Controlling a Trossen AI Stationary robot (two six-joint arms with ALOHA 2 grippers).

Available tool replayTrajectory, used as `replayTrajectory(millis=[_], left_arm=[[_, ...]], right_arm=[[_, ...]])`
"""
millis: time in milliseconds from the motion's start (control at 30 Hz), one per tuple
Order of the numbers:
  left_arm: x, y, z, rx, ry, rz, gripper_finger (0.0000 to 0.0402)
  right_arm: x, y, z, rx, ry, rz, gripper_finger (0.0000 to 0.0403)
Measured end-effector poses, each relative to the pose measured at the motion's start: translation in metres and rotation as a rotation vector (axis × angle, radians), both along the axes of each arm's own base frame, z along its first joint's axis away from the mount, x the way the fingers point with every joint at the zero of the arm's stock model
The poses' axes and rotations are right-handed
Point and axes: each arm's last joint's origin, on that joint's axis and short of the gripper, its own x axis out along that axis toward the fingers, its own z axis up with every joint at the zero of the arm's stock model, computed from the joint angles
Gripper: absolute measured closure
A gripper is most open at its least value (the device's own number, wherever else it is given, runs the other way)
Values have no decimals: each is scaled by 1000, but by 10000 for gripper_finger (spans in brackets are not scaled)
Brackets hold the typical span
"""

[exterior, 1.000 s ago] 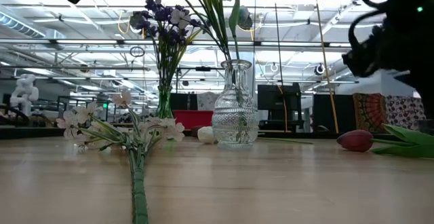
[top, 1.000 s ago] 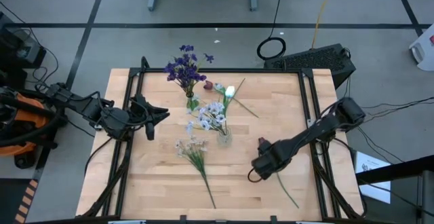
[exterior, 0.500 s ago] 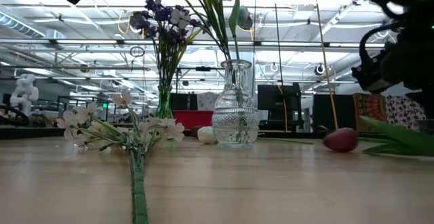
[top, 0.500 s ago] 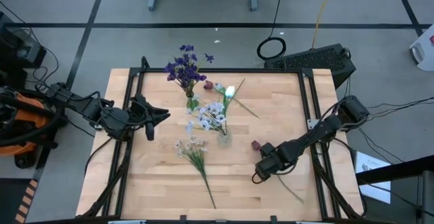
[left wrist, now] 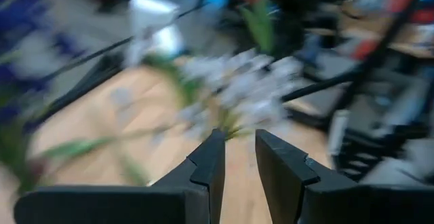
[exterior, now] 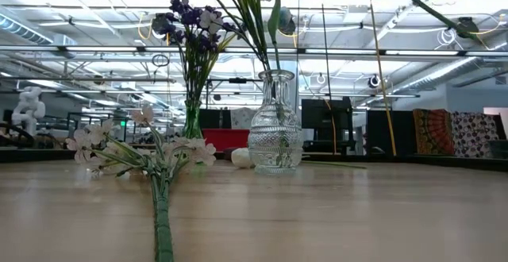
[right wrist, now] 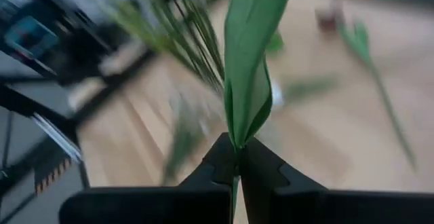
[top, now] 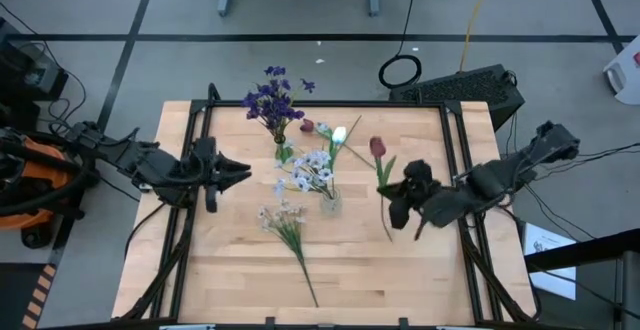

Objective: Sort flowers into vase by color
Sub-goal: Put the bottom red flower into the green vase

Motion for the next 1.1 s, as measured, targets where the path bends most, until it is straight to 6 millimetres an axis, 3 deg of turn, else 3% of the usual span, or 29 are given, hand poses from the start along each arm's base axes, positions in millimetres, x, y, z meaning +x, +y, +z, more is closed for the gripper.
replayTrajectory(millis=[133, 300, 433, 767, 900, 1100], left_arm=[[9, -7, 13, 56, -121, -113, 313], [20, -13, 18, 96, -193, -172, 313], [28, -17, 18, 96, -197, -177, 313], [46, -25, 38, 137, -206, -181, 313], [47, -26, 46, 136, -226, -202, 313], [47, -26, 47, 129, -228, -208, 313]], right_arm=[[14, -1, 37, -116, -155, 63, 402], [46, -1, 77, -261, -278, 112, 402], [79, 0, 105, -345, -350, 250, 402], [177, -9, 119, -354, -407, 474, 403], [199, -15, 118, -342, -411, 508, 403], [214, -21, 110, -338, -400, 501, 402]])
